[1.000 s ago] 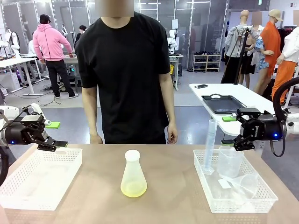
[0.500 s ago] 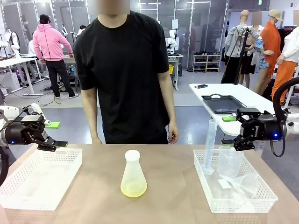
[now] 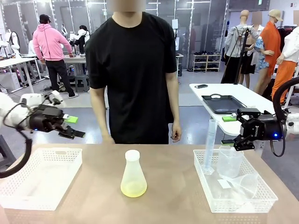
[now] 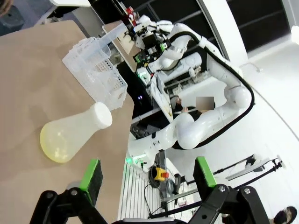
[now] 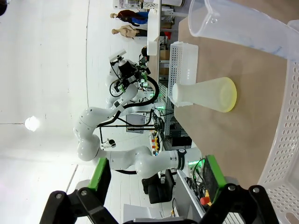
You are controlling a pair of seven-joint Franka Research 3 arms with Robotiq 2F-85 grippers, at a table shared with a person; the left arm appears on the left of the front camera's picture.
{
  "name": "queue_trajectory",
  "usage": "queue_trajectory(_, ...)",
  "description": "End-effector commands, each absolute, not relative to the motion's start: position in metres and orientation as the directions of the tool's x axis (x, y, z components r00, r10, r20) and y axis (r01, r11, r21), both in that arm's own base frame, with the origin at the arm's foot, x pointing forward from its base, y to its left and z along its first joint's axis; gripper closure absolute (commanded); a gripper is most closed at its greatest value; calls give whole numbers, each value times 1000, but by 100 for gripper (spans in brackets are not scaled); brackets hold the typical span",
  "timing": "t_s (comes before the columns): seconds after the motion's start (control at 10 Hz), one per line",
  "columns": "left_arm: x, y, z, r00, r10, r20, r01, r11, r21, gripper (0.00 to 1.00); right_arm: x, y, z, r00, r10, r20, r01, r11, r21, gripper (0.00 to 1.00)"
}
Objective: Prepare the solutions needed for the experiment.
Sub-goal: When the human places the Big flask in the center of the table, pick up the Big flask and place it in the left Organizing basket.
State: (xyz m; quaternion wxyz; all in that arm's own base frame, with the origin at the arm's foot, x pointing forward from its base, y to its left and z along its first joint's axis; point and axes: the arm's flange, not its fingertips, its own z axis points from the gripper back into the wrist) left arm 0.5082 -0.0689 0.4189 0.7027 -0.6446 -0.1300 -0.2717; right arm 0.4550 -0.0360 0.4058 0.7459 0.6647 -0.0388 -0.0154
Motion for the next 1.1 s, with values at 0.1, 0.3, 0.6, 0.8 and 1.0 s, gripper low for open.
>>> queue_trajectory(0.1,541,-102,414,760,-333,559,591,-7,-807,0,455,-37,407,996,-73,47,-39,114,993,0)
queue_trajectory(0.3,554,-131,412,727,-386,568,614,-5,-789,0,455,-37,407,996,-73,47,-39,114,993,0)
queue_trajectory(0.6,548,-138,412,741,-375,558,594,-23,-804,0,455,-37,407,996,-73,47,-39,114,993,0)
queue_trajectory(0.8,548,-138,412,741,-375,558,594,-23,-804,0,455,-37,407,996,-73,47,-39,114,993,0)
queue_trajectory(1.0,548,-138,412,741,-375,558,594,-23,-804,0,455,-37,407,996,-73,47,-39,114,993,0)
